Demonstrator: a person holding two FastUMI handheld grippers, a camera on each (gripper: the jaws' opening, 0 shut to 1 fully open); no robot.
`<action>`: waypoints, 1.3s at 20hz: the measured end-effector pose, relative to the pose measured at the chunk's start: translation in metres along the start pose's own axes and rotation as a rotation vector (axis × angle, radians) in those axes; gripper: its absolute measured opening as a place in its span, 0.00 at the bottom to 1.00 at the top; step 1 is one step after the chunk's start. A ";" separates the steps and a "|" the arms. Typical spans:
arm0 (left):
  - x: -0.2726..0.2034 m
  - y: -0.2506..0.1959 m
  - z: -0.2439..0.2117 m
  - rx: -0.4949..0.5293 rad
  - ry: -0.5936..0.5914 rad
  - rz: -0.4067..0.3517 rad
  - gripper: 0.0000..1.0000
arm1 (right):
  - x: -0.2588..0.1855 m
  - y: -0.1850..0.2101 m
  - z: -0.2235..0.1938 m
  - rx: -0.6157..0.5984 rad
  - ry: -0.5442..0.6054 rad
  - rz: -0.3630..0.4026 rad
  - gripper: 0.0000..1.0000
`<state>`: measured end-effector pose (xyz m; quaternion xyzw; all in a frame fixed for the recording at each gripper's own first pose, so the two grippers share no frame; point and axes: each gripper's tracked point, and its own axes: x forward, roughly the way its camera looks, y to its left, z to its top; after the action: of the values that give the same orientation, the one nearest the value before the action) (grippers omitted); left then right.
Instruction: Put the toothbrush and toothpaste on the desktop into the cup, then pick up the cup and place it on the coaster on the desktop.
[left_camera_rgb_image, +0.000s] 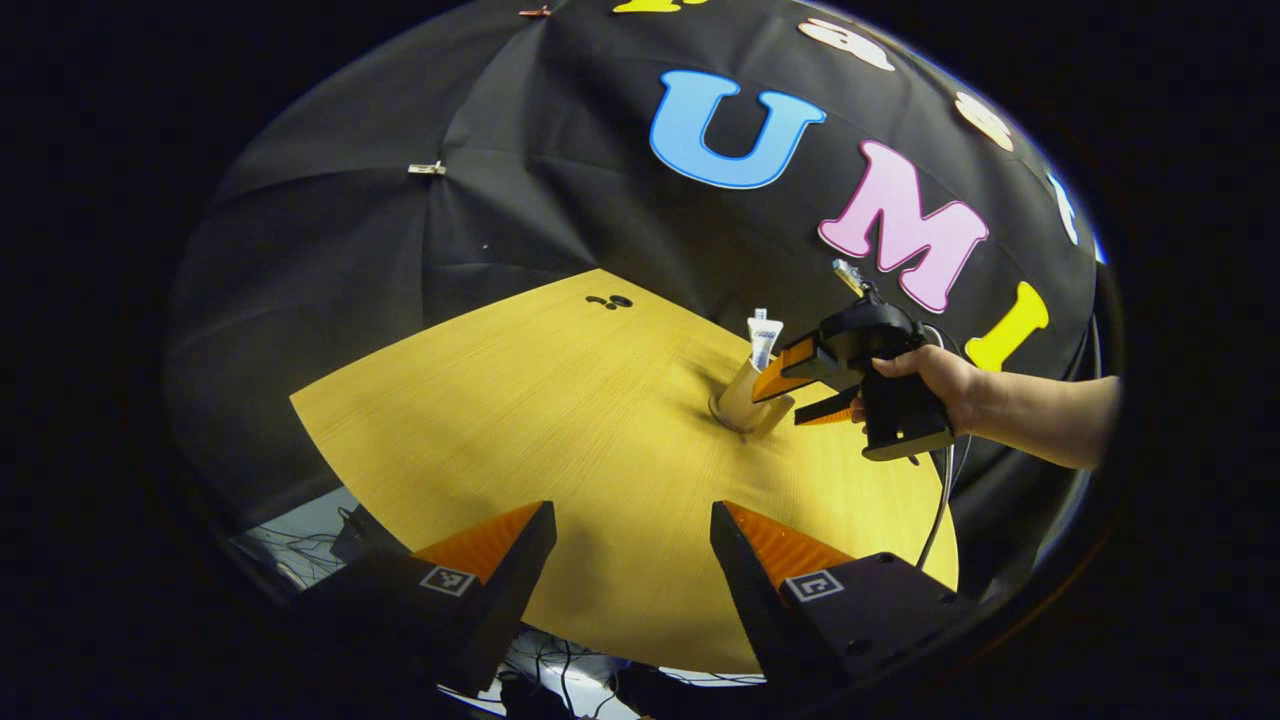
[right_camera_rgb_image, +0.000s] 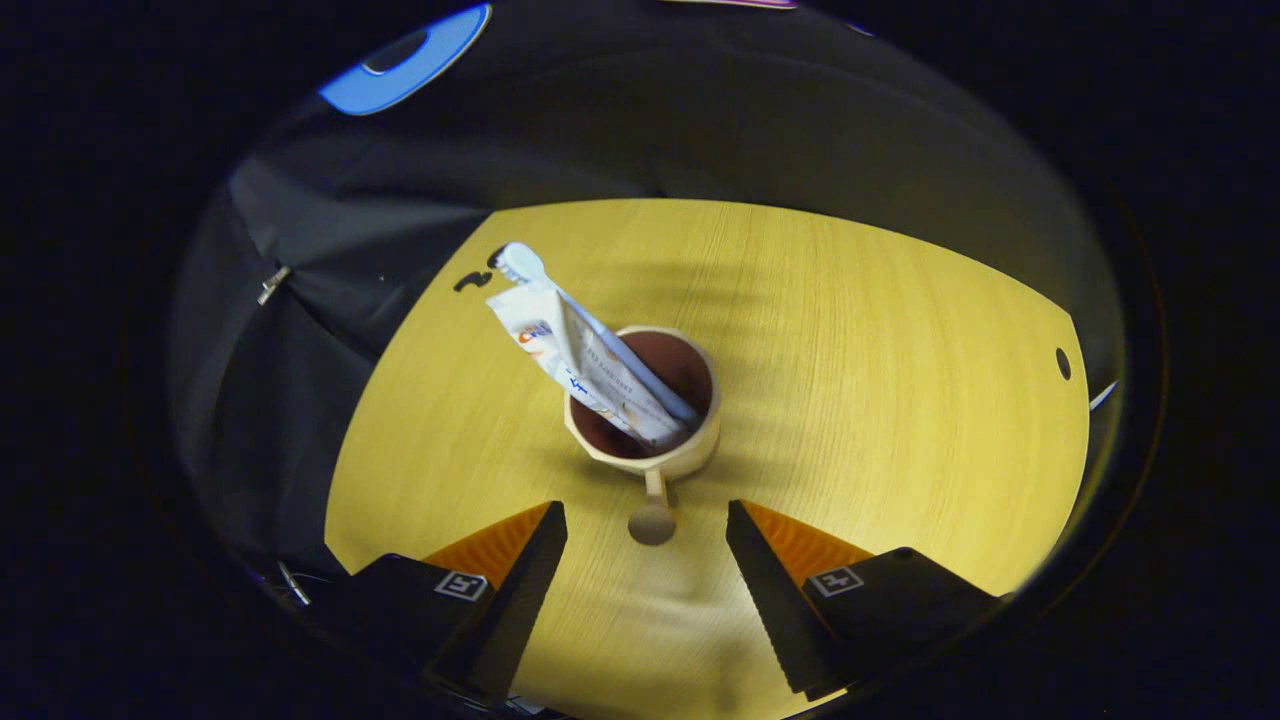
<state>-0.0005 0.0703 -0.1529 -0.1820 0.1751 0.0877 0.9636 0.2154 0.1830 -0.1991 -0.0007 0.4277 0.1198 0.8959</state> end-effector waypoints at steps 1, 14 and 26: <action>-0.001 -0.005 0.002 0.005 -0.003 -0.026 0.96 | -0.015 -0.004 0.004 0.000 -0.039 -0.005 0.99; -0.035 -0.070 0.121 0.314 -0.242 -0.207 0.96 | -0.310 0.003 0.037 -0.008 -0.780 -0.052 0.98; -0.131 -0.142 0.108 0.545 -0.439 -0.378 0.97 | -0.428 -0.005 -0.119 -0.038 -1.077 -0.341 0.98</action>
<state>-0.0550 -0.0332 0.0350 0.0745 -0.0549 -0.1039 0.9903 -0.1340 0.0741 0.0528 -0.0246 -0.0982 -0.0355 0.9942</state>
